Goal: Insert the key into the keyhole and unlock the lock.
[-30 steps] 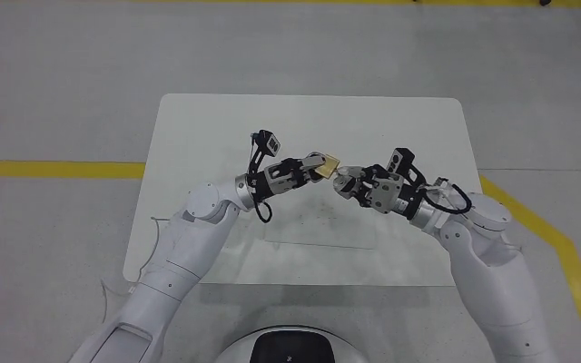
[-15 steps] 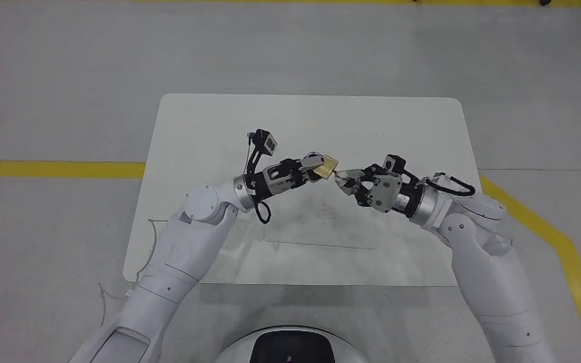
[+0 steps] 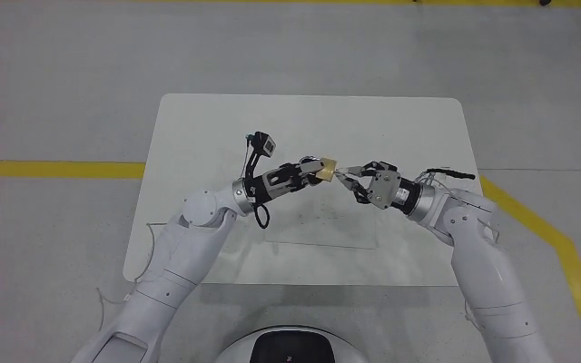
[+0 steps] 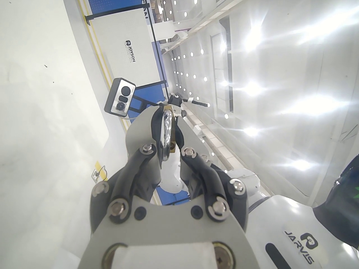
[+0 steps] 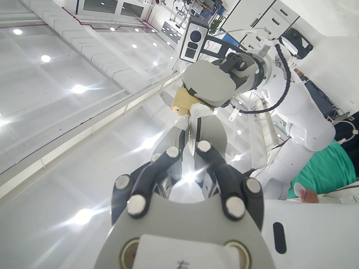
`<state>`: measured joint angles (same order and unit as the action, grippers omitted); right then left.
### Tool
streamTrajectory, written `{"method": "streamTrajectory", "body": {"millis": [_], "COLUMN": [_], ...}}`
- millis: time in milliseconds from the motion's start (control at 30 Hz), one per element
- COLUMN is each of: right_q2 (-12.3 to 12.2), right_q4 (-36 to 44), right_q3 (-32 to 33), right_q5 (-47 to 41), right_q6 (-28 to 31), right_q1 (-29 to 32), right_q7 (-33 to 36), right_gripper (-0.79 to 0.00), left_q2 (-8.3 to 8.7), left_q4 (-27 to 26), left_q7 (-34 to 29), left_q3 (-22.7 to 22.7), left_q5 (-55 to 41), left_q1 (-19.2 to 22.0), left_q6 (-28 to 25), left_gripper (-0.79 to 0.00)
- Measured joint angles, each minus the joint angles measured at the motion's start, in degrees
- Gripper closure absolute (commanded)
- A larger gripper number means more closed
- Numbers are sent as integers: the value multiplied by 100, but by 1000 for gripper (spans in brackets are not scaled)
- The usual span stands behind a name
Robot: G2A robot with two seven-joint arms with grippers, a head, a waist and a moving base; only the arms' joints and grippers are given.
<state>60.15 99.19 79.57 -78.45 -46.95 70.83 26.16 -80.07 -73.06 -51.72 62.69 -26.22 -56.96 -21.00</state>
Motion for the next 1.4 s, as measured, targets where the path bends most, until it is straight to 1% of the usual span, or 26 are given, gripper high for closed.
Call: {"method": "streamTrajectory", "body": {"millis": [100,133,167,300,533,600,667,967,1067,1167,1267,1300,1400], "right_q2": [-7,-11,-17,-51,-50,-50,-50,-50,-63,-136,-239,-272,-316], "right_q4": [43,68,102,215,210,210,210,210,271,530,915,1037,1103], "right_q3": [25,32,38,70,70,70,69,70,172,505,916,1070,1442], "right_q5": [20,53,105,477,461,462,462,462,684,1336,2332,2664,2916], "right_q6": [-21,-26,-34,-52,-49,-49,-49,-49,191,622,1089,1267,1544], "right_q1": [-2,2,5,14,14,14,14,14,69,226,528,677,972], "right_q7": [-88,-100,-100,-65,-65,-65,-65,-66,-209,-185,-13,98,413], "right_gripper": [0,-172,-785,-785,-785,-785,-785,-785,-785,-785,-785,-785,-785], "left_q2": [14,19,24,46,115,146,159,159,201,267,302,295,232], "left_q4": [32,40,45,14,-177,-234,-267,-276,-375,-475,-467,-455,-308], "left_q7": [-18,-20,-23,-1,9,84,144,156,276,339,400,399,400], "left_q3": [45,62,78,159,360,432,449,445,461,418,179,20,-387], "left_q5": [-43,-58,-71,-154,-163,-6,146,146,568,1388,2446,2821,3289], "left_q1": [-31,-40,-49,-119,-319,-369,-388,-396,-484,-558,-486,-437,-258], "left_q6": [-59,-72,-86,-154,-158,-107,-64,-57,94,434,818,965,1235], "left_gripper": [0,0,0,0,0,0,0,0,0,0,0,0,0]}}
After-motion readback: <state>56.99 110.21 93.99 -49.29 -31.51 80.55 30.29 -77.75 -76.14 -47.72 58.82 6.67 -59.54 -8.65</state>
